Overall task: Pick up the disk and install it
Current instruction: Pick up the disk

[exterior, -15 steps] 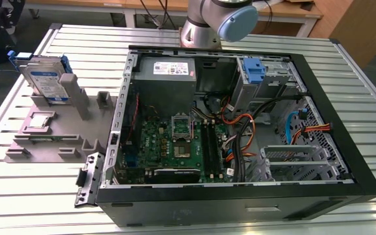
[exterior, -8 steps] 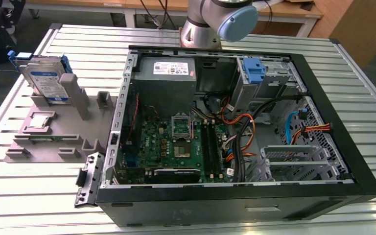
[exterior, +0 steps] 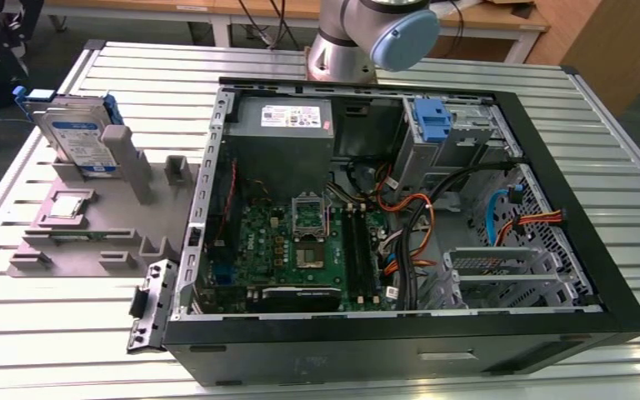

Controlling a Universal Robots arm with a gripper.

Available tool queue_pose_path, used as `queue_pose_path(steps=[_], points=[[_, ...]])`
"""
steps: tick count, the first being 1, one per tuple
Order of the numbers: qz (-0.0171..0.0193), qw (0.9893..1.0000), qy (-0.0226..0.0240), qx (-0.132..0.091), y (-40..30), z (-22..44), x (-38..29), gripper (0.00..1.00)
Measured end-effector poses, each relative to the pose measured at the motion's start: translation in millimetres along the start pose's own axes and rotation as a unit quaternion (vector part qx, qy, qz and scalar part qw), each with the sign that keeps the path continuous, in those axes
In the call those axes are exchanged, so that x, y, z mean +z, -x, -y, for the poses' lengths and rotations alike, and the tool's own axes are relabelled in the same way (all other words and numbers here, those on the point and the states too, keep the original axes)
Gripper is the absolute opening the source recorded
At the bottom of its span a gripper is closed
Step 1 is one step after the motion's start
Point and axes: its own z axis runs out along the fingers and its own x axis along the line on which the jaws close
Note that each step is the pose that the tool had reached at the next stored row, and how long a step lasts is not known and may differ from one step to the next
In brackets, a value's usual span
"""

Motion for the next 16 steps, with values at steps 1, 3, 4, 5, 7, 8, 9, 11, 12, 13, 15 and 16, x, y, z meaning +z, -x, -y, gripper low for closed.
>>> queue_pose_path(steps=[1,3,4,5,7,8,9,11,12,13,15,16], points=[[-0.0002,1.0000,0.0001,-0.007,0.0,0.0,0.0,0.10],[-0.0005,0.9998,0.0004,-0.022,0.0,0.0,0.0,0.10],[-0.0006,0.9996,0.0005,-0.029,0.0,0.0,0.0,0.10],[-0.0008,0.9993,0.0006,-0.036,0.0,0.0,0.0,0.10],[-0.0010,0.9987,0.0009,-0.051,0.0,0.0,0.0,0.10],[-0.0012,0.9983,0.0010,-0.058,0.0,0.0,0.0,0.10],[-0.0013,0.9979,0.0011,-0.065,0.0,0.0,0.0,0.10],[-0.0016,0.9969,0.0013,-0.079,0.0,0.0,0.0,0.10],[-0.0018,0.9963,0.0014,-0.085,0.0,0.0,0.0,0.10],[-0.0019,0.9957,0.0015,-0.092,0.0,0.0,0.0,0.10],[-0.0021,0.9945,0.0017,-0.105,0.0,0.0,0.0,0.10],[-0.0023,0.9939,0.0018,-0.110,0.0,0.0,0.0,0.10]])
